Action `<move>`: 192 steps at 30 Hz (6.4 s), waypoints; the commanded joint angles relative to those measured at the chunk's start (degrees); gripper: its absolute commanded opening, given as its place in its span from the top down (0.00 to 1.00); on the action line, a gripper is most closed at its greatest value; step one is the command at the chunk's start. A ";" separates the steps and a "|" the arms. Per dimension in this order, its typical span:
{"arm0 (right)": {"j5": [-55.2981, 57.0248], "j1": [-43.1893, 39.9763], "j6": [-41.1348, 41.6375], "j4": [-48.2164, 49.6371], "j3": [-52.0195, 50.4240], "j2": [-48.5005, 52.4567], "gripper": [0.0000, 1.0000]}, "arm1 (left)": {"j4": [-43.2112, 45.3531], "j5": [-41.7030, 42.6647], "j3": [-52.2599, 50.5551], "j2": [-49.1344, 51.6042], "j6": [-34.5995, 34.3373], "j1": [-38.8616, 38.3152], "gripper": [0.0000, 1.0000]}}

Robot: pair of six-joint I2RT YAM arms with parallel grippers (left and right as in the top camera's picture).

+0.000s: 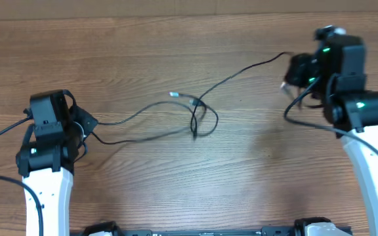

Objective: Untangle cables

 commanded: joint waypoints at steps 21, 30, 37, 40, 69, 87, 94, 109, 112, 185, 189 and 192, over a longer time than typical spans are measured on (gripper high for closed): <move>0.98 -21.59 -7.93 69.20 0.17 1.33 0.96 | -5.81 -8.96 0.98 18.01 1.05 0.61 0.96; 5.46 -22.03 -27.08 64.57 2.40 7.93 0.96 | -5.77 -7.32 0.98 21.05 1.03 0.55 0.96; 9.14 -22.38 -27.08 71.67 11.10 19.28 0.96 | -5.09 -6.97 0.98 21.05 1.01 0.48 0.96; 12.70 -22.99 -27.32 65.77 21.42 25.77 0.96 | -5.09 -6.97 0.98 21.05 1.01 0.48 0.96; -12.41 -28.81 -12.15 16.96 44.17 49.00 0.00 | -4.48 3.56 0.98 21.05 -0.70 0.46 0.95; -43.30 -14.16 -16.31 -33.44 49.83 46.51 0.00 | 13.86 31.17 0.98 21.05 7.80 -5.11 0.89; -27.43 -0.26 -21.46 -38.03 42.93 46.51 0.00 | 15.43 23.23 0.98 21.05 21.70 -13.03 0.84; -24.20 25.79 -30.69 -13.84 19.10 46.51 0.00 | 11.98 6.49 0.98 21.07 6.23 -14.51 0.93; -21.57 28.74 -30.73 -8.85 17.86 46.51 0.00 | 11.50 6.97 0.96 21.07 3.32 -14.51 0.93; -0.50 15.78 -12.20 -29.09 25.29 19.23 0.96 | 0.17 11.82 0.94 21.07 -7.28 -14.56 0.00; 7.65 10.78 -12.15 -33.40 25.27 13.92 0.96 | 0.17 11.82 0.94 21.07 -7.30 -14.56 0.00; 10.19 6.16 -10.62 -36.11 25.27 11.37 0.96 | 0.17 11.82 0.96 21.07 -7.30 -14.56 0.00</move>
